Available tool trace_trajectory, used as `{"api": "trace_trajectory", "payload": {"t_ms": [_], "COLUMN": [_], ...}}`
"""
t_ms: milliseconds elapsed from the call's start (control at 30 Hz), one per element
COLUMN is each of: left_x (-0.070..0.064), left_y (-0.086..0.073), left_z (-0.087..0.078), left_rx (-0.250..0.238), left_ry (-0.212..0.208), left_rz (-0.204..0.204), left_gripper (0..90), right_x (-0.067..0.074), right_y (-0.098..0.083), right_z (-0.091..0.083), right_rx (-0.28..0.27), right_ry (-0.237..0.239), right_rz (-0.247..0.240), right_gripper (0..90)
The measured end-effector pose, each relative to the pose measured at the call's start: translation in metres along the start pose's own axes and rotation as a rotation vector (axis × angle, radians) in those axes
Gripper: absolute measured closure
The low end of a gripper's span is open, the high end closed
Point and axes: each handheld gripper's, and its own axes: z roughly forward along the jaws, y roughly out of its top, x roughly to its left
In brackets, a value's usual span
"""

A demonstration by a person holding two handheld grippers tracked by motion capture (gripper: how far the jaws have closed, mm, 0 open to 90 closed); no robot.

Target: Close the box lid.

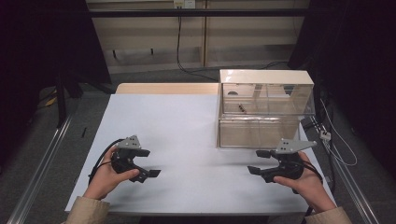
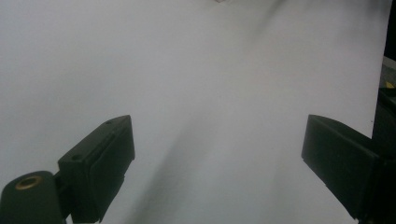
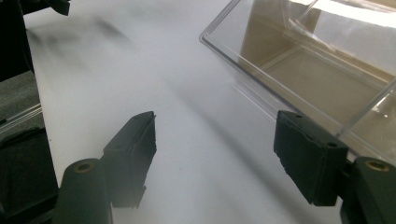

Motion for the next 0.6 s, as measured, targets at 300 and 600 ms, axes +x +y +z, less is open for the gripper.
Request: {"api": "trace_trajectory", "payload": {"t_ms": [300,600], "left_x": [0.001,0.003], "left_y": [-0.004,-0.008], "left_z": [-0.001,-0.002], "left_rx": [0.000,-0.002], "left_ry": [0.003,0.006], "left_rz": [-0.004,-0.007], "left_gripper": [9.5,9.6], "right_x": [0.000,-0.001], "right_y": [-0.012,-0.023], "right_z": [0.001,0.002], "right_rx": [0.014,0.028], "right_ry": [-0.006,-0.014], "right_rz": [0.002,0.006], "right_gripper": [29.9,29.9]}}
